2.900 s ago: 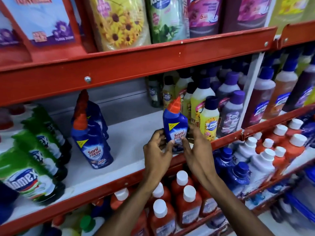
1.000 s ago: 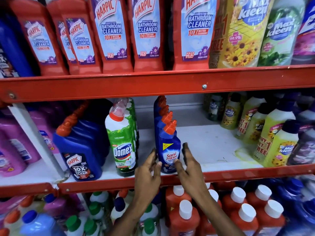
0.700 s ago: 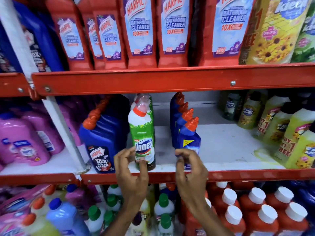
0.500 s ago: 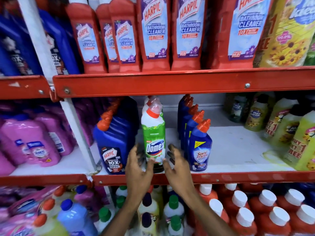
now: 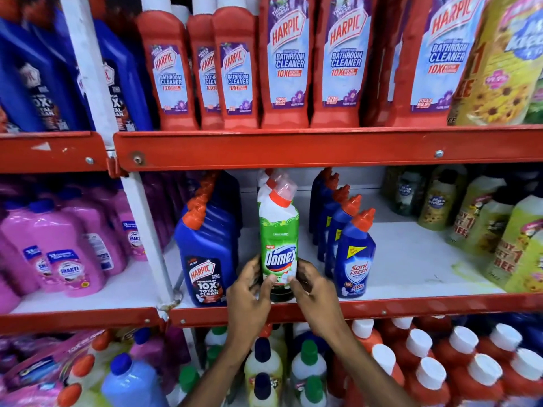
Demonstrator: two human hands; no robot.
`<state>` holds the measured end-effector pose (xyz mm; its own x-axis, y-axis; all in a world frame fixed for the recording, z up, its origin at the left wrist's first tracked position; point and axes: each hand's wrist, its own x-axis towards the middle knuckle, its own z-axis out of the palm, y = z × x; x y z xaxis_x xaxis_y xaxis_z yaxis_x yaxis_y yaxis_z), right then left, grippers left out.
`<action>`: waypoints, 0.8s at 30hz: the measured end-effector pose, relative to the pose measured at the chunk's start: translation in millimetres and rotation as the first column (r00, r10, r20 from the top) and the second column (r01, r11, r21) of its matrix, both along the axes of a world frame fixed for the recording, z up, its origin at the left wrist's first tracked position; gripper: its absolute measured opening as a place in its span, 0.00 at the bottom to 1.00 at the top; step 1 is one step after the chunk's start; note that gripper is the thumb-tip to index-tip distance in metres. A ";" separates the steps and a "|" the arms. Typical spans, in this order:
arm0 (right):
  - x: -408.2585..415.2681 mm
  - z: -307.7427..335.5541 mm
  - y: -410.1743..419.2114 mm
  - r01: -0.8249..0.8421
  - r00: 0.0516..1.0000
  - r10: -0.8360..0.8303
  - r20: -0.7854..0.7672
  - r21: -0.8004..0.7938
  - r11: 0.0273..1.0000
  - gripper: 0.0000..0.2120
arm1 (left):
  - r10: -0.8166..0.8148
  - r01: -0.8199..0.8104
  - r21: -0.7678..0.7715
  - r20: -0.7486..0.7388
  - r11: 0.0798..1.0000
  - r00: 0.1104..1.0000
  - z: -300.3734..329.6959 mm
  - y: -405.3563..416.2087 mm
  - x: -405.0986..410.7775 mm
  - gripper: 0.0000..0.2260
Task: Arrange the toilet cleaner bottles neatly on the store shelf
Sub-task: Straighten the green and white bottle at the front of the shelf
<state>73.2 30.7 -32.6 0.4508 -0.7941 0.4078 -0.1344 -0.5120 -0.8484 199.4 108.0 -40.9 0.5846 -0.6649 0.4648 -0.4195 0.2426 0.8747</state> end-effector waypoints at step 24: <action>95.5 -2.8 59.5 -0.088 0.995 0.091 -0.050 0.051 0.995 0.19 | 0.239 -0.239 -0.013 -0.027 0.971 0.971 -7.0 77.4 98.3 0.25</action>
